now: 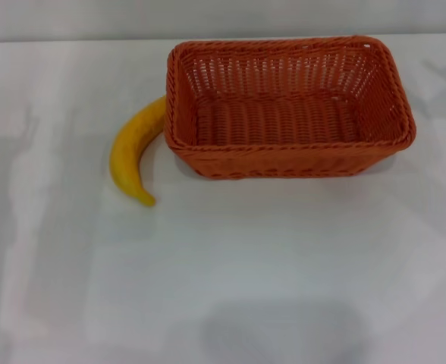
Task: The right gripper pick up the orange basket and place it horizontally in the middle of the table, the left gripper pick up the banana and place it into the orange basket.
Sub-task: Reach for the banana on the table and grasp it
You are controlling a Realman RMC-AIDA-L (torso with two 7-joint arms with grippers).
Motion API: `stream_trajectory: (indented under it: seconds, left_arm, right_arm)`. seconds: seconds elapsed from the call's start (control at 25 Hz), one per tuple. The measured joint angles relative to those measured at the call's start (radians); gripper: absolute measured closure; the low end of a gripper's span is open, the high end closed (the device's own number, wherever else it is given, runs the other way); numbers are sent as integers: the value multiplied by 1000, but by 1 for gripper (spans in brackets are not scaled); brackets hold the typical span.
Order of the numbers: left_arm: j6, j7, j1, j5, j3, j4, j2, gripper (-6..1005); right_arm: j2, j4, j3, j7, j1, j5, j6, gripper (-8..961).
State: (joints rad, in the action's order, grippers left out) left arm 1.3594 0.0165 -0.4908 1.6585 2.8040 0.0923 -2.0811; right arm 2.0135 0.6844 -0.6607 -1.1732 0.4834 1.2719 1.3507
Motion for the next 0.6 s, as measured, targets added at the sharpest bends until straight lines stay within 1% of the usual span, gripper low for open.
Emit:
stream_trajectory:
  seconds: [0.04,0.16,0.2,0.24,0.36,0.44,0.48,0.6]
  left_arm:
    - [16,22,5,0,0,0,0,137]
    - [92,132,22,0,0,2,0,137]
    - [164,245,34,-1,0,2,0,137]
    - [164,245,34,-1,0,2,0,137]
    - [272,506,49,-4,0,-10,2,138]
    - [318,744,54,-7,3,-38,5,138]
    - [328,890,54,-13,5,-64,6,138]
    - [351,1241,49,-62,10,-157,7,138]
  right_arm:
    - [0,-20,0,90,-9,-65,66,146]
    - [-1,-80,0,253,-32,-175,209,146]
    - [-1,-97,0,282,-38,-201,245,146]
    - [-1,-115,0,290,-45,-221,272,147]
    - [-3,-149,2,288,-62,-239,313,147]
    - [-2,-166,6,288,-73,-240,319,147]
    - [-3,-176,8,289,-76,-240,320,147]
    - [-7,-204,11,294,-80,-241,319,147]
